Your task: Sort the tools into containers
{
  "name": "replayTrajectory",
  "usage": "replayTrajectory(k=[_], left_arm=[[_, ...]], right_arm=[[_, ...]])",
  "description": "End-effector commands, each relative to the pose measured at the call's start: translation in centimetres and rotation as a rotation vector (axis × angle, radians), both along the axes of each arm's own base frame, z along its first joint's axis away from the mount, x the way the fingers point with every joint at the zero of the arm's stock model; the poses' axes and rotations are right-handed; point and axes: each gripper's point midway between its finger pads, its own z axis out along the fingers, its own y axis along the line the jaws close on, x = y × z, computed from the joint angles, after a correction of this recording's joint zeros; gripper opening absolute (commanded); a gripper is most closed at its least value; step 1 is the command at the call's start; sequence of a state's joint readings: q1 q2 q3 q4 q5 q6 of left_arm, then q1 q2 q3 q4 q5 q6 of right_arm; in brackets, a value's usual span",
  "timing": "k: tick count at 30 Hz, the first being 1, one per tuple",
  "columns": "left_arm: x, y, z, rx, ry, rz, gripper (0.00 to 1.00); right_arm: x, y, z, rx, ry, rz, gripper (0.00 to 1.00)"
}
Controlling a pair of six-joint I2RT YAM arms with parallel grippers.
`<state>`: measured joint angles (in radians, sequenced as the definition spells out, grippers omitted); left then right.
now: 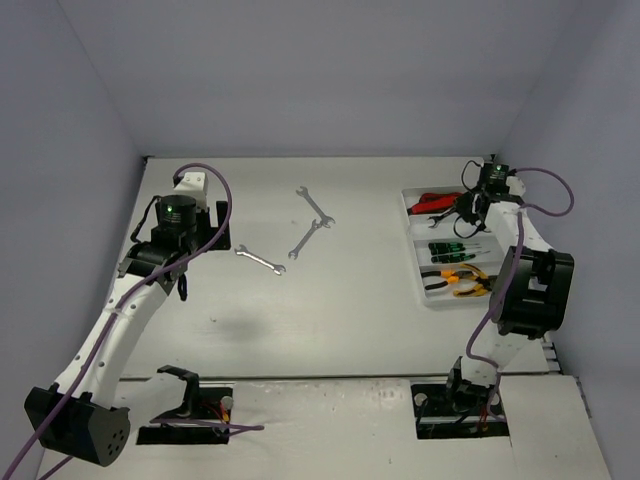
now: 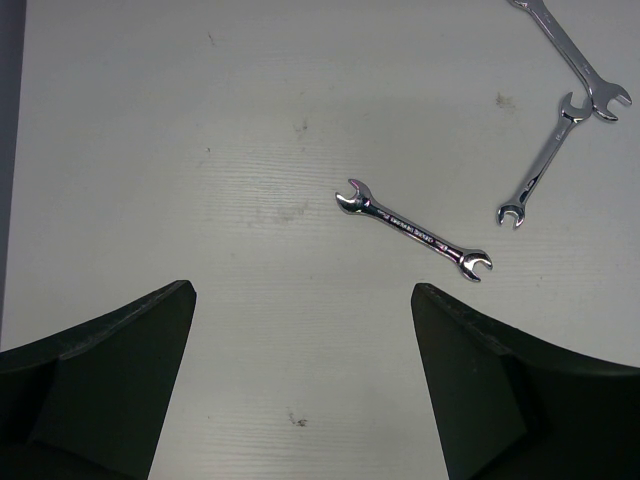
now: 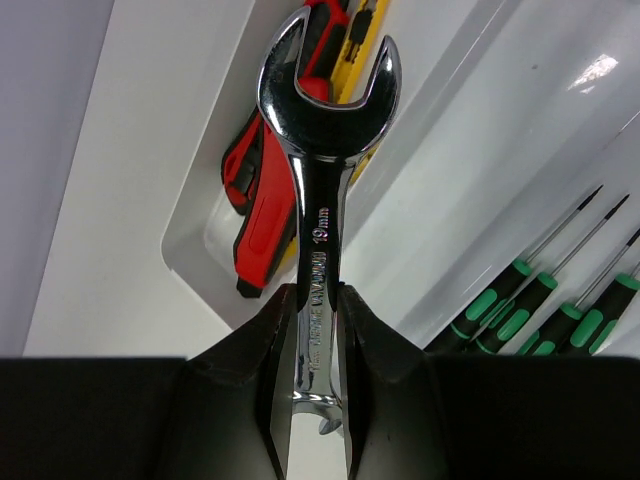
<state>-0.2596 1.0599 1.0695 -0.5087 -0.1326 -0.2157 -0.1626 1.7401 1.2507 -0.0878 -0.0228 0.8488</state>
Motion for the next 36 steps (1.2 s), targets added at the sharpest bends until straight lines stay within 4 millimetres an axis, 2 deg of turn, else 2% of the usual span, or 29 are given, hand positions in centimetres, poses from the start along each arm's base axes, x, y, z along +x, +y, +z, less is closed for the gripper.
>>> replayTrajectory(k=[1, 6, 9, 16, 19, 21, 25, 27, 28, 29, 31, 33, 35, 36], left_arm=[[0.5, 0.0, 2.3, -0.007, -0.077, 0.002, 0.87], [0.5, -0.1, 2.3, -0.010, -0.077, -0.002, 0.87], [0.5, -0.1, 2.4, -0.011, -0.079, -0.002, 0.87], [0.5, -0.1, 2.5, -0.012, -0.083, -0.003, 0.87], [0.4, 0.0, 2.6, -0.011, -0.087, -0.002, 0.87], [0.4, 0.0, 2.7, -0.011, -0.089, -0.002, 0.87], [0.3, 0.1, 2.8, -0.006, -0.093, 0.003, 0.87], [0.3, 0.2, 2.9, -0.005, -0.097, 0.008, 0.87], [0.3, 0.3, 2.9, -0.003, -0.099, 0.010, 0.87], [0.2, 0.3, 3.0, -0.005, -0.102, 0.010, 0.87], [0.3, 0.4, 3.1, -0.003, -0.103, 0.015, 0.87], [0.3, 0.5, 3.1, -0.004, -0.105, 0.019, 0.87], [0.2, 0.6, 3.1, -0.001, -0.107, 0.024, 0.87], [0.2, 0.7, 3.2, 0.001, -0.110, 0.030, 0.87]], right_arm=[[2.4, -2.1, 1.5, 0.015, -0.099, -0.151, 0.00], [2.0, -2.1, -1.4, 0.046, -0.042, -0.191, 0.02], [1.8, -2.2, -2.4, 0.045, -0.029, -0.205, 0.14], [2.0, -2.2, -2.0, 0.032, -0.047, -0.178, 0.45], [2.0, -1.7, -0.8, -0.009, -0.061, -0.115, 0.50], [2.6, -0.4, 1.0, -0.057, -0.090, -0.018, 0.50], [3.5, 5.0, 4.5, -0.169, -0.155, 0.278, 0.49], [3.0, 12.4, 5.8, -0.277, -0.197, 0.578, 0.49], [2.6, 14.3, 6.1, -0.333, -0.211, 0.690, 0.49], [1.8, 17.5, 6.1, -0.380, -0.224, 0.812, 0.49], [1.0, 20.8, 5.6, -0.419, -0.222, 0.917, 0.50], [-0.6, 25.2, 4.1, -0.437, -0.186, 1.013, 0.49], [-0.9, 27.4, 3.4, -0.470, -0.173, 1.024, 0.48], [-1.2, 29.3, 3.1, -0.481, -0.174, 1.041, 0.48]])
